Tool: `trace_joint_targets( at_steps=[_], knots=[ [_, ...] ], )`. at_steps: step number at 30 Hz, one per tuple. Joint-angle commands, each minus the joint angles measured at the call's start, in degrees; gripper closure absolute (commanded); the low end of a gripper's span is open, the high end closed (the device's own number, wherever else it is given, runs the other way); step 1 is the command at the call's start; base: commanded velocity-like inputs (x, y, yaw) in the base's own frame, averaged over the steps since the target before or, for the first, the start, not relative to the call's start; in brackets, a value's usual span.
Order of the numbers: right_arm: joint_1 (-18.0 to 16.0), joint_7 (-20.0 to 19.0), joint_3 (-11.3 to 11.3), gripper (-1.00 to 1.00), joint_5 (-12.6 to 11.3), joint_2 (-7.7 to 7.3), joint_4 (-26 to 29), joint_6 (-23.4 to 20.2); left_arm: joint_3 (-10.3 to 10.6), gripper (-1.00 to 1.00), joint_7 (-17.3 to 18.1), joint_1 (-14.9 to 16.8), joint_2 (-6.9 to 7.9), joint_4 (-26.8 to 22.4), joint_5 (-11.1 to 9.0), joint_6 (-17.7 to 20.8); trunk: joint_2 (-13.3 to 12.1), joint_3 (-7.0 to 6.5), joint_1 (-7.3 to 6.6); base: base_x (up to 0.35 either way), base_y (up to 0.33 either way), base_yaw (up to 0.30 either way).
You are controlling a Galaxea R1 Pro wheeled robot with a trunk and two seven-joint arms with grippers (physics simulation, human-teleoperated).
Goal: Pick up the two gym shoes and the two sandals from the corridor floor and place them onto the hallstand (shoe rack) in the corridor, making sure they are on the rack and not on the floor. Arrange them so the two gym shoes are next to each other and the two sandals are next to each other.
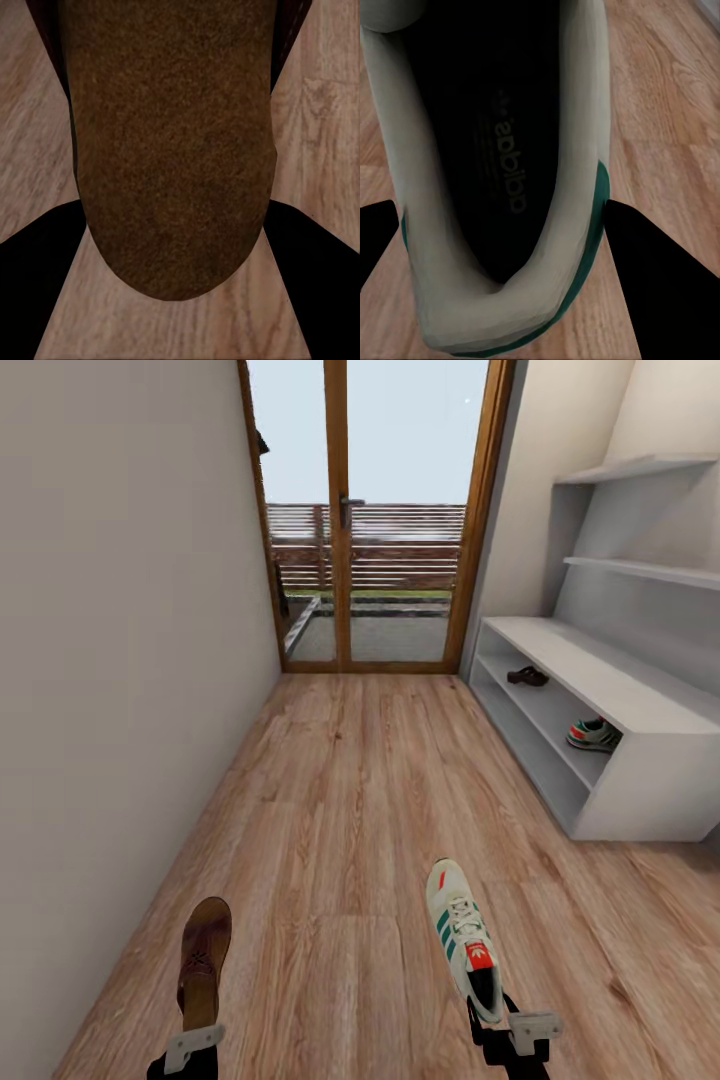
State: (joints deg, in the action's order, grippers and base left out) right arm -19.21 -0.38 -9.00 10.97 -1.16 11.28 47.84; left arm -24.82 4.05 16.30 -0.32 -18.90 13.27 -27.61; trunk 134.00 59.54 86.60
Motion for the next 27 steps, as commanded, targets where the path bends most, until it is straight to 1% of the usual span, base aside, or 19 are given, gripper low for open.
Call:
trace_joint_targets(
  at_steps=[1, 27],
  knots=[
    [-0.04, -0.09, -0.49, 1.00, 0.54, 0.02, -0.03, 0.19, -0.49, 1.00, 0.44, 0.05, -0.03, 0.01, 0.26, -0.16, 0.02, 0.05, 0.02, 0.339, 0.000, 0.000],
    [-0.04, -0.15, -0.49, 1.00, 0.54, 0.02, -0.03, 0.17, -0.49, 1.00, 0.44, 0.05, -0.03, 0.01, 0.26, -0.16, 0.02, 0.05, 0.02, 0.339, 0.000, 0.000]
  ],
)
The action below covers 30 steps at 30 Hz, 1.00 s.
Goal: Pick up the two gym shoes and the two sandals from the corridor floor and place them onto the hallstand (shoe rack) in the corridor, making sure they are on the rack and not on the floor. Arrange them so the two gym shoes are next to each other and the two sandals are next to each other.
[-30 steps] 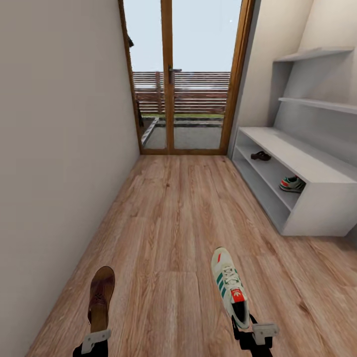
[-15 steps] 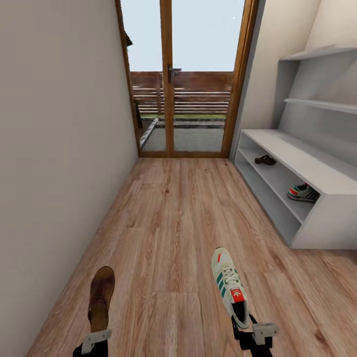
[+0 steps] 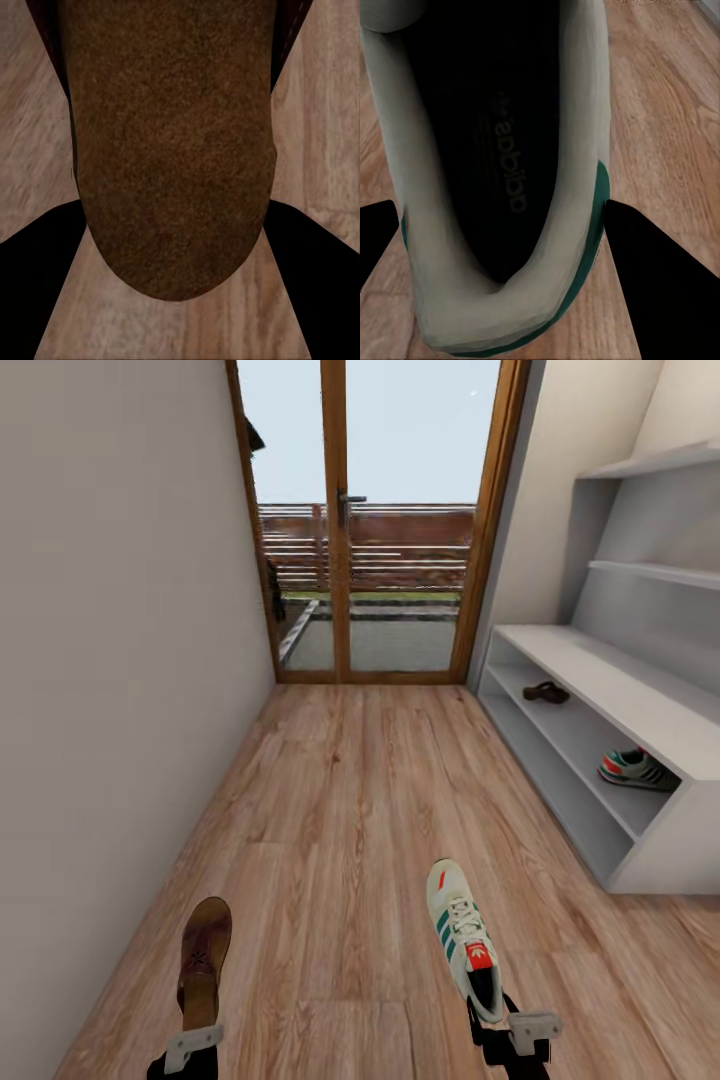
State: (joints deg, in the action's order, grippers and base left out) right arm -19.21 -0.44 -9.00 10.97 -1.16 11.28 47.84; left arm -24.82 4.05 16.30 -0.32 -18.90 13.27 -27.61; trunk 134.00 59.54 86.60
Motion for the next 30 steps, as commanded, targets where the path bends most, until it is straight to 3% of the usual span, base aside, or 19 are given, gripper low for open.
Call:
trace_joint_targets(
  at_steps=[1, 30],
  knots=[
    [-0.04, -0.08, -0.49, 1.00, 0.54, 0.02, -0.03, 0.17, -0.49, 1.00, 0.44, 0.04, -0.03, 0.01, 0.26, -0.16, 0.02, 0.05, 0.02, 0.339, 0.000, 0.000],
    [-0.04, -0.08, -0.49, 1.00, 0.54, 0.02, 0.05, 0.15, -0.49, 1.00, 0.44, 0.04, -0.03, 0.01, 0.27, -0.16, 0.02, 0.05, 0.02, 0.339, 0.000, 0.000]
  ],
)
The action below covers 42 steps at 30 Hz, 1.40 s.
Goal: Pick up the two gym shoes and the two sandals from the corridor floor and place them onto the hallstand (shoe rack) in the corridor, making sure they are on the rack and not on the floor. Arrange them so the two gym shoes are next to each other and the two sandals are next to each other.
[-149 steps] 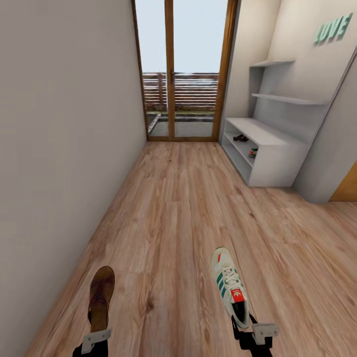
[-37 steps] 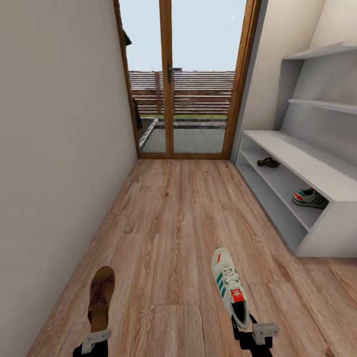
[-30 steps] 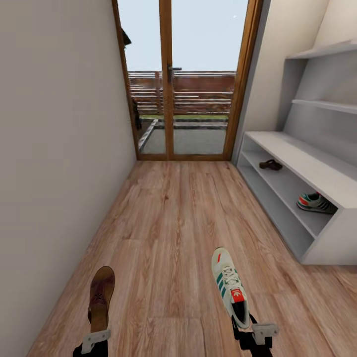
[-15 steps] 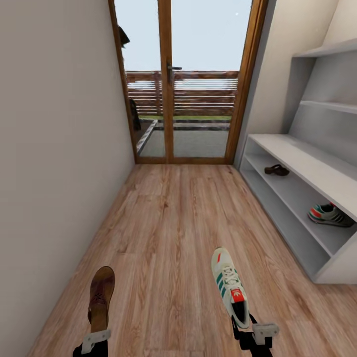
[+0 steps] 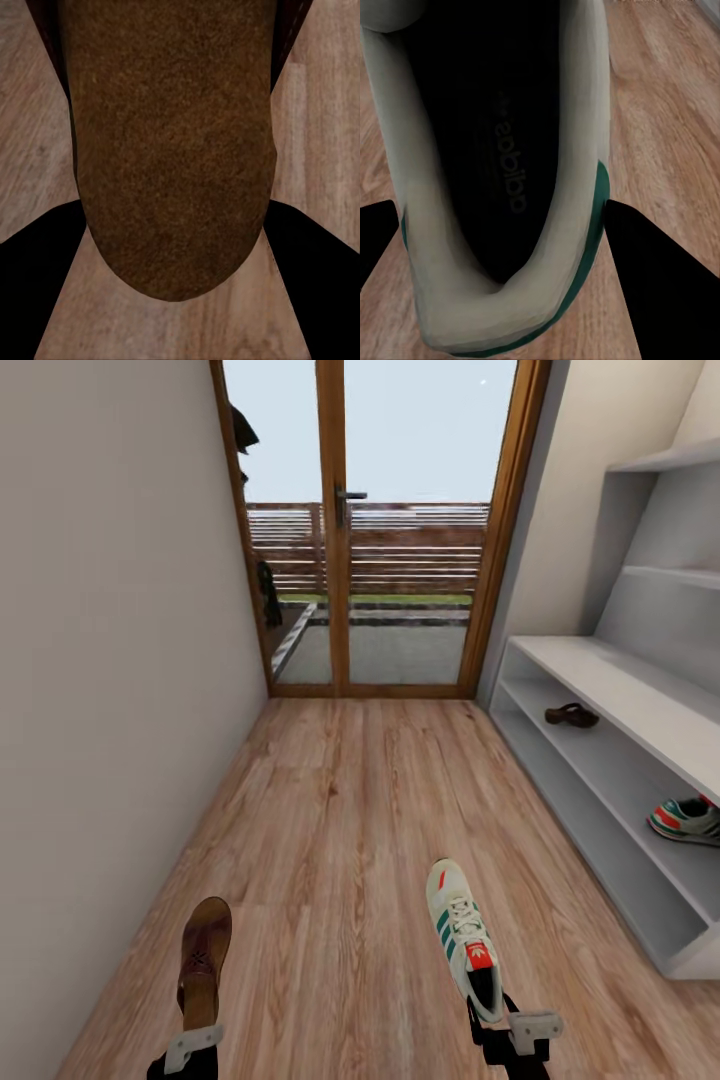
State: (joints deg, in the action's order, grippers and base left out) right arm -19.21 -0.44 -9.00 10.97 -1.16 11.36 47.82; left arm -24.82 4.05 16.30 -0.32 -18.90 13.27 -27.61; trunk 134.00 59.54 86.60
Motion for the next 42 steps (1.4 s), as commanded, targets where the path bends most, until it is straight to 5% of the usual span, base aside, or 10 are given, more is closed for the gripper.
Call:
trace_joint_targets(
  at_steps=[1, 42],
  knots=[
    [-0.04, -0.08, -0.49, 1.00, 0.54, 0.03, -0.03, 0.17, -0.49, 1.00, 0.44, 0.05, -0.03, 0.01, 0.26, -0.16, 0.02, 0.05, 0.02, 0.339, 0.000, 0.000],
    [-0.04, -0.08, -0.49, 1.00, 0.54, 0.04, -0.03, 0.24, -0.49, 1.00, 0.44, -0.04, -0.03, 0.01, 0.26, -0.16, 0.02, 0.05, 0.02, 0.339, 0.000, 0.000]
  ],
)
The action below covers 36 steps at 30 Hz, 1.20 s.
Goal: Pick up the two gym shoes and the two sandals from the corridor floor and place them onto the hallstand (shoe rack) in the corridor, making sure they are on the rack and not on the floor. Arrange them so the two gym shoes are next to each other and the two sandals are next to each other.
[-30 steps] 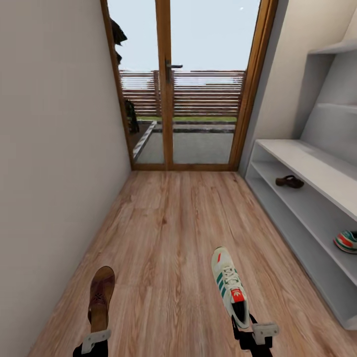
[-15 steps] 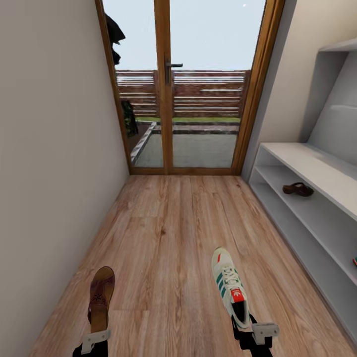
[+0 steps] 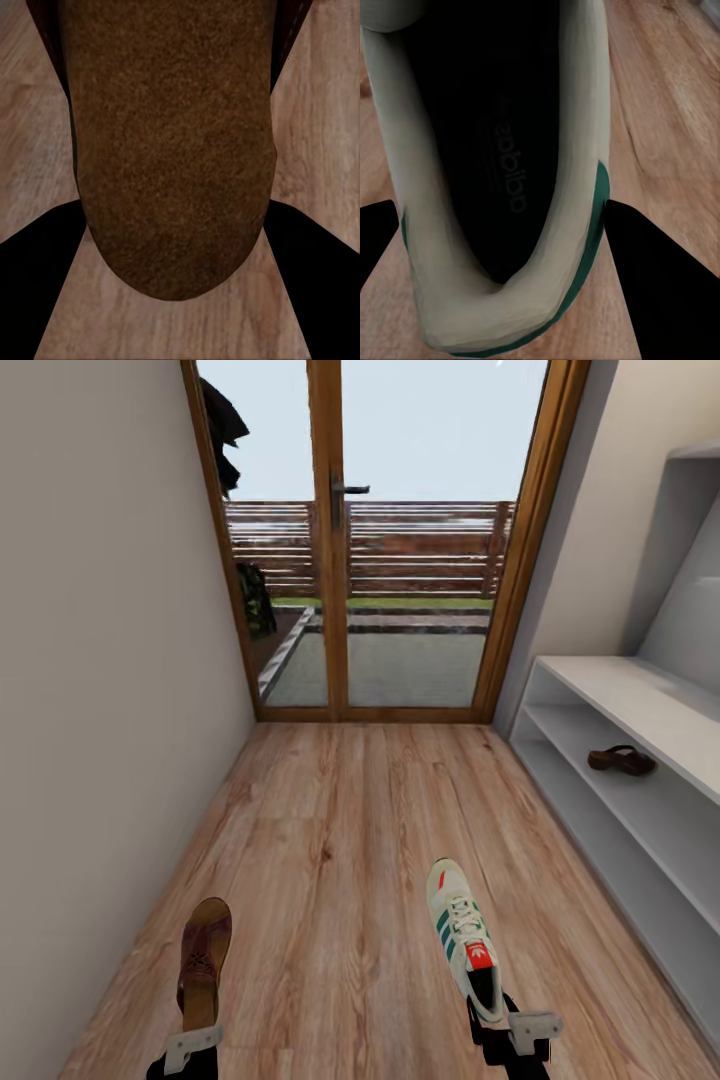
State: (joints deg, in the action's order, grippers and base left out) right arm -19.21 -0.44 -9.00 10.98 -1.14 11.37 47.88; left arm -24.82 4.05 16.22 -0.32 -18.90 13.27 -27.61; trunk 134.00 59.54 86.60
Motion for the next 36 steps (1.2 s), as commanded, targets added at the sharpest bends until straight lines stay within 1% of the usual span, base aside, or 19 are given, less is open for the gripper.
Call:
trace_joint_targets(
  at_steps=[1, 16, 20, 28, 36],
  knots=[
    [-0.04, -0.08, -0.50, 1.00, 0.54, 0.01, -0.03, 0.17, -0.49, 1.00, 0.44, 0.04, -0.03, 0.01, 0.26, -0.16, 0.02, 0.05, 0.02, 0.339, 0.000, 0.000],
    [-0.04, -0.08, -0.50, 1.00, 0.54, 0.00, -0.03, 0.19, -0.49, 1.00, 0.44, 0.04, -0.03, 0.01, 0.26, -0.16, 0.02, 0.05, 0.02, 0.339, 0.000, -0.001],
    [-0.04, -0.08, -0.50, 1.00, 0.54, 0.00, -0.03, 0.15, -0.49, 1.00, 0.44, 0.04, -0.03, 0.01, 0.26, -0.16, 0.02, 0.05, 0.02, 0.339, 0.000, -0.074],
    [-0.04, -0.08, -0.50, 1.00, 0.54, 0.00, -0.05, 0.11, -0.49, 1.00, 0.44, 0.04, -0.03, 0.01, 0.26, -0.16, 0.02, 0.05, 0.02, 0.338, 0.032, -0.230],
    [-0.04, -0.08, -0.50, 1.00, 0.54, 0.00, -0.04, 0.11, -0.49, 1.00, 0.44, 0.04, -0.03, 0.01, 0.24, -0.16, 0.02, 0.05, 0.02, 0.309, 0.152, -0.260]
  ],
)
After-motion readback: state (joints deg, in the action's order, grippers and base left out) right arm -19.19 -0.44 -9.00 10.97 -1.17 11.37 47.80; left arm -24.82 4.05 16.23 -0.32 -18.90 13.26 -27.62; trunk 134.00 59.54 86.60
